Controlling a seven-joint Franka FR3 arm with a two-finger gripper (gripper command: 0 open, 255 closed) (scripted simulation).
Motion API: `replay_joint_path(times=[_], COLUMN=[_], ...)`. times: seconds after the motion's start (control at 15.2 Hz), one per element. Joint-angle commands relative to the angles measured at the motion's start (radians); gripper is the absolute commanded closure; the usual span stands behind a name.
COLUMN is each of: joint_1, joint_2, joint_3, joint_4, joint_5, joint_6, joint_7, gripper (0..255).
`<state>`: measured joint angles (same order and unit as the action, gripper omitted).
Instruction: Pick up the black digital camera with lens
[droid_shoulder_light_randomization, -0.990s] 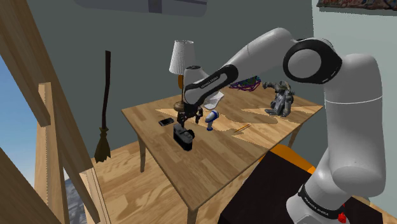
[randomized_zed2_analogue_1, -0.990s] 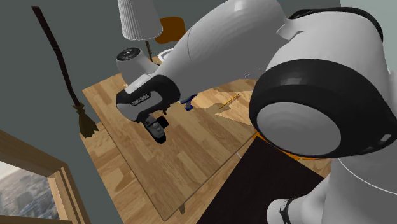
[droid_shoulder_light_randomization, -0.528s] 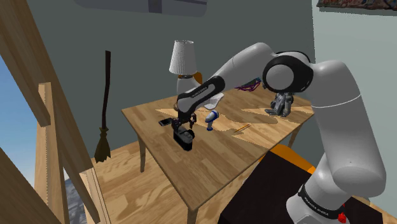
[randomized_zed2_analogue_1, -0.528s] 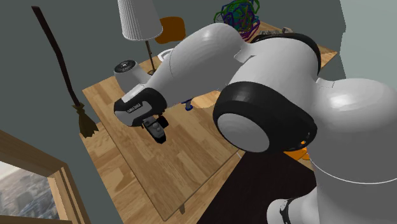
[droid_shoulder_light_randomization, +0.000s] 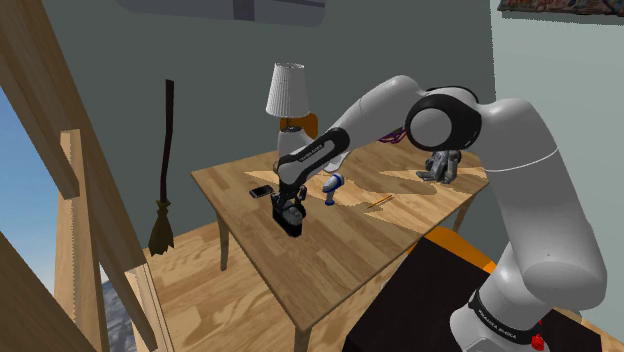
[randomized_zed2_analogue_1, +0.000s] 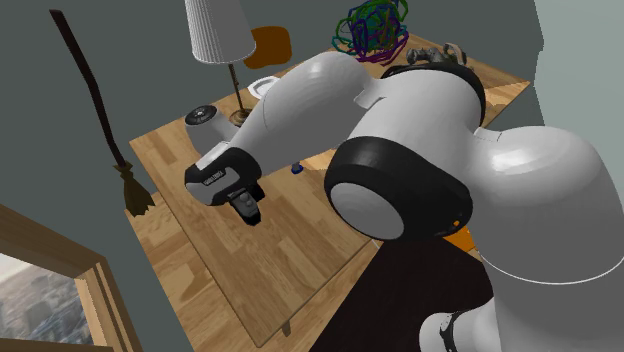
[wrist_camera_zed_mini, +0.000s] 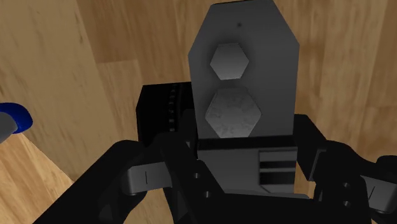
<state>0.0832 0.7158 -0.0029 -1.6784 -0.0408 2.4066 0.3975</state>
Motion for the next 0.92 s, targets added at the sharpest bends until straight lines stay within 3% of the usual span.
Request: replay_joint_path(times=[0.0,0.46,0.86], joint_1=[0.0,0.0,-0.001], joint_2=[0.003,0.0,-0.057], joint_3=[0.0,0.0,0.001], joint_4=[0.002,-0.004,-0.011], joint_5=[0.0,0.0,0.001], joint_6=[0.001,0.004,-0.047], joint_7=[0.0,0.0,-0.002], gripper=[255,255,255])
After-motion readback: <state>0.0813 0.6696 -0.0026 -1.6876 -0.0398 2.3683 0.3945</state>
